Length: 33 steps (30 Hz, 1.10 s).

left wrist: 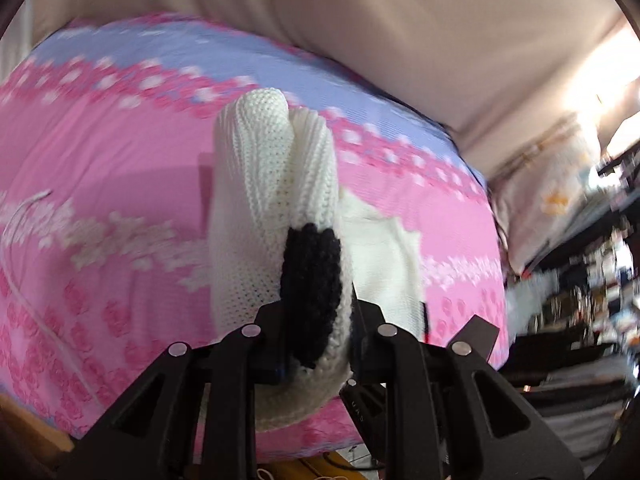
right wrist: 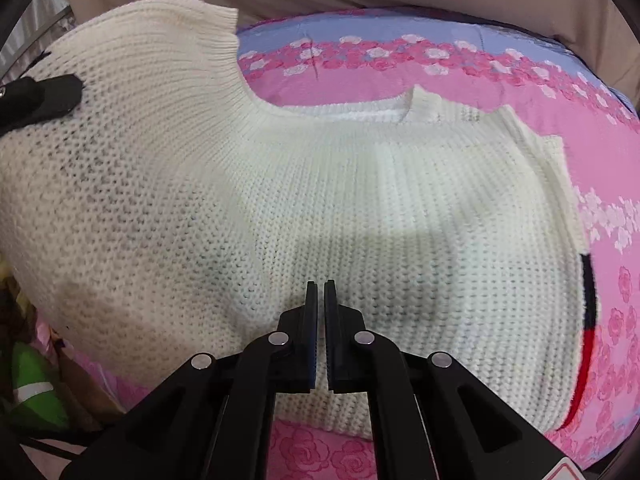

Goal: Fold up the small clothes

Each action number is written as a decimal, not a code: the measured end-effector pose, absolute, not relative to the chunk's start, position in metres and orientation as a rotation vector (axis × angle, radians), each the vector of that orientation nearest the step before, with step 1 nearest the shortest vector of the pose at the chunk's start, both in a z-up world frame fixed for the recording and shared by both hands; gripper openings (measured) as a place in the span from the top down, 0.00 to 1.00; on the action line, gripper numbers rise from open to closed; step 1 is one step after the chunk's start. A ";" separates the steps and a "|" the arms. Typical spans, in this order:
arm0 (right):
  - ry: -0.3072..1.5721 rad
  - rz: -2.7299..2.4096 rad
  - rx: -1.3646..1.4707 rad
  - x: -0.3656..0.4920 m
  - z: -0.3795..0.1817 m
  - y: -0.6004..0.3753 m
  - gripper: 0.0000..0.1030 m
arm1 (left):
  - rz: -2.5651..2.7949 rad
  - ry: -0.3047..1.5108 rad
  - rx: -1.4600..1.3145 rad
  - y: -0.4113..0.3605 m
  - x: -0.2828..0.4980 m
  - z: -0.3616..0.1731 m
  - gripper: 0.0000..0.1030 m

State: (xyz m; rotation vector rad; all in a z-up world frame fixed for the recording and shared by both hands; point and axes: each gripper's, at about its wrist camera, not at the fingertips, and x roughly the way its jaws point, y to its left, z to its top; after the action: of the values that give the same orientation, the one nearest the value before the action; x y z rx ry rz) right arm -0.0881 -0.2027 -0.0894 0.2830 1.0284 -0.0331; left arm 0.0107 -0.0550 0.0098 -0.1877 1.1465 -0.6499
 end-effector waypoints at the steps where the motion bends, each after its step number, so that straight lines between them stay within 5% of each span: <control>1: 1.003 -0.048 0.303 -0.098 -0.082 -0.212 0.98 | -0.685 1.152 -0.161 -0.076 0.007 0.010 0.80; 10: 0.934 -0.301 0.408 -0.200 -0.051 -0.305 0.95 | -0.828 1.264 0.101 -0.196 -0.030 -0.056 0.72; 12: 0.924 -0.329 0.433 -0.214 -0.049 -0.313 0.90 | -0.829 1.274 0.079 -0.188 -0.035 -0.058 0.60; 14: 0.904 -0.316 0.485 -0.222 -0.045 -0.319 0.88 | -0.846 1.251 0.031 -0.171 -0.038 -0.050 0.29; 15: 0.891 -0.302 0.514 -0.223 -0.043 -0.321 0.86 | -0.840 1.227 0.023 -0.162 -0.039 -0.044 0.26; 17: 0.877 -0.262 0.547 -0.217 -0.040 -0.320 0.57 | -0.791 1.179 0.069 -0.136 -0.038 -0.039 0.19; 19: 0.873 -0.232 0.536 -0.206 -0.039 -0.311 0.40 | -0.754 1.193 0.133 -0.116 -0.036 -0.045 0.18; 22: 0.916 -0.177 0.535 -0.188 -0.044 -0.302 0.34 | -0.731 1.266 0.211 -0.091 -0.041 -0.068 0.18; 28: 1.021 -0.081 0.657 -0.169 -0.073 -0.289 0.32 | -0.669 1.290 0.344 -0.081 -0.054 -0.103 0.19; 31: 1.095 -0.090 0.685 -0.159 -0.094 -0.285 0.32 | -0.547 1.291 0.361 -0.077 -0.041 -0.117 0.31; 33: 1.119 -0.095 0.677 -0.152 -0.102 -0.280 0.40 | -0.497 1.312 0.331 -0.070 -0.030 -0.123 0.31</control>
State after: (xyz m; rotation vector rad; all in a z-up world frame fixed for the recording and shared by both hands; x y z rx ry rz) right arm -0.1523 -0.2798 -0.1024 0.6770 1.1188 -0.0946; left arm -0.0301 -0.0704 -0.1234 0.3309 1.3116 -0.4970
